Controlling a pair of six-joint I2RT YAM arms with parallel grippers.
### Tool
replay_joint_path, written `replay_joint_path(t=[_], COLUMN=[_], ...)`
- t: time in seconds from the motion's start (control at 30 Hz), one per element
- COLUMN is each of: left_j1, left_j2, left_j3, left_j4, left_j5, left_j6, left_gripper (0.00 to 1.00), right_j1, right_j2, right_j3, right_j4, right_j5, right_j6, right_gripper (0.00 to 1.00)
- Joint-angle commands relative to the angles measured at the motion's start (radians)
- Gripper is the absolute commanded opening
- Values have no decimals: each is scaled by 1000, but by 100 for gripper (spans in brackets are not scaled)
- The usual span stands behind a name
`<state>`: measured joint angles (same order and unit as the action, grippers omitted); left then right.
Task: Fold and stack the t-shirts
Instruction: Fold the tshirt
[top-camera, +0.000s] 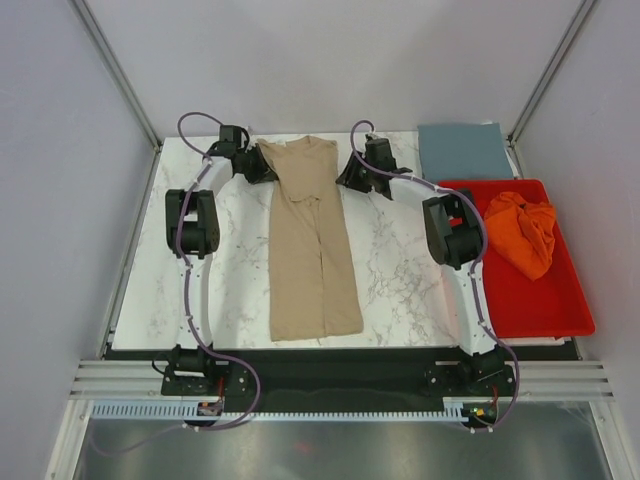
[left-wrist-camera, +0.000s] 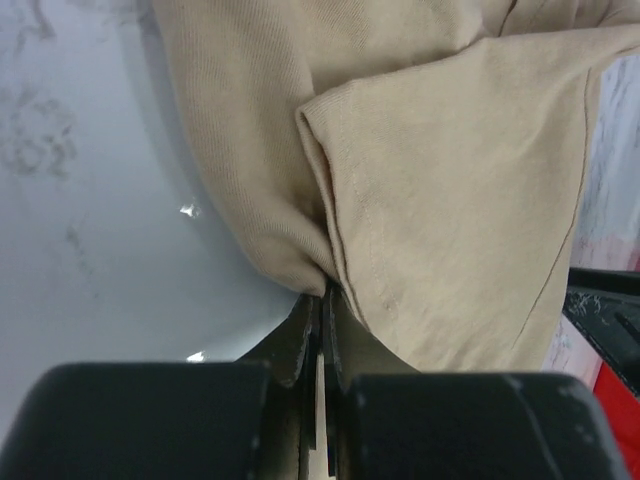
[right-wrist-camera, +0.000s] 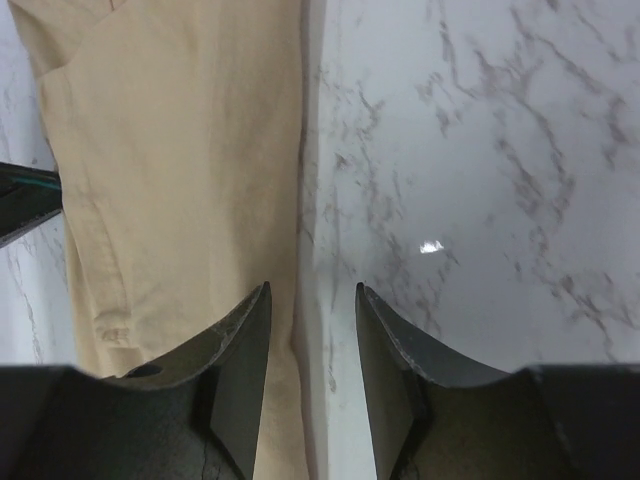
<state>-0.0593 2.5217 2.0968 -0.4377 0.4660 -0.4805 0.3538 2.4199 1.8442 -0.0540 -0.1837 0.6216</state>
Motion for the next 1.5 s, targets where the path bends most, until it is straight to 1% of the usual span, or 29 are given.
replay_joint_path(t=[0.0,0.07,0.17,0.23,0.27,0.3,0.33,0.37,0.4,0.43,0.47,0.53,0.57,0.63,0.67,0.73,0.77,0.83,0.87,0.9,0.93,0.97,1.0,1.07,1.13,1.3,1.4,1.43,1.47], left_j1=[-26,-42,-48,-48,-47,-45,-42,-33,-28,-24,-13,-8,-10,-16,-37,-57,-71,-88,-112,-138,-164,-221,-249,-312,-323,-343,-349,-349,-349], left_j2=[49,58,75,37,7,-24,-91,-121,-150,-214,-248,-328,-421,-515,-609,-711,-794,-872,-906,-981,-1014,-1049,-1107,-1147,-1158,-1196,-1238,-1259,-1273], left_j3=[100,132,143,99,65,-10,-47,-107,-130,-151,-191,-243,-332,-455,-578,-720,-850,-957,-1050,-1093,-1132,-1196,-1224,-1296,-1334,-1451,-1523,-1544,-1546], left_j4=[10,10,10,7,8,7,7,7,7,4,-10,-56,-82,-81,-84,-84,-82,-82,-82,-75,-70,-67,-59,-4,26,27,27,27,27], left_j5=[25,31,83,89,73,22,-2,-45,-59,-73,-104,-156,-203,-202,-210,-230,-231,-211,-161,-147,-138,-144,-150,-150,-136,-136,-136,-136,-136], left_j6=[-20,-18,-27,-27,-23,-12,-9,-7,3,13,22,40,45,40,58,54,43,37,30,22,14,-18,-41,-104,-142,-142,-142,-142,-142], left_gripper=[2,2,2,4,7,9,13,28,31,33,36,41,44,45,45,45,45,43,43,42,42,42,42,42,42,42,42,42,42], right_j1=[-36,-45,-50,-52,-50,-50,-50,-50,-46,-41,-35,-6,7,45,59,91,108,132,172,195,221,264,280,315,330,413,482,525,545], right_j2=[-103,-136,-195,-246,-264,-307,-332,-356,-410,-441,-468,-557,-615,-677,-740,-800,-859,-912,-953,-972,-989,-1015,-1025,-1070,-1099,-1167,-1203,-1216,-1220], right_j3=[-109,-170,-235,-267,-307,-327,-350,-406,-439,-474,-543,-615,-685,-762,-842,-920,-989,-1046,-1098,-1120,-1141,-1175,-1191,-1238,-1269,-1365,-1438,-1451,-1453], right_j4=[5,25,31,25,14,-1,-30,-43,-52,-64,-75,-99,-112,-141,-144,-153,-155,-155,-152,-147,-144,-142,-142,-130,-112,-87,-17,-14,-14], right_j5=[35,23,10,-11,-23,-40,-45,-49,-62,-68,-68,-71,-71,-65,-63,-60,-63,-68,-69,-66,-62,-53,-45,-22,-8,68,76,88,101], right_j6=[47,56,58,55,53,53,55,56,58,58,61,63,60,56,56,62,75,87,99,105,115,124,145,165,201,268,354,381,394], right_gripper=[48,47,48,48,48,48,47,48,48,48,48,48,48,48,48,48,48,48,48,48,48,48,48,48,48,47,40,30,24])
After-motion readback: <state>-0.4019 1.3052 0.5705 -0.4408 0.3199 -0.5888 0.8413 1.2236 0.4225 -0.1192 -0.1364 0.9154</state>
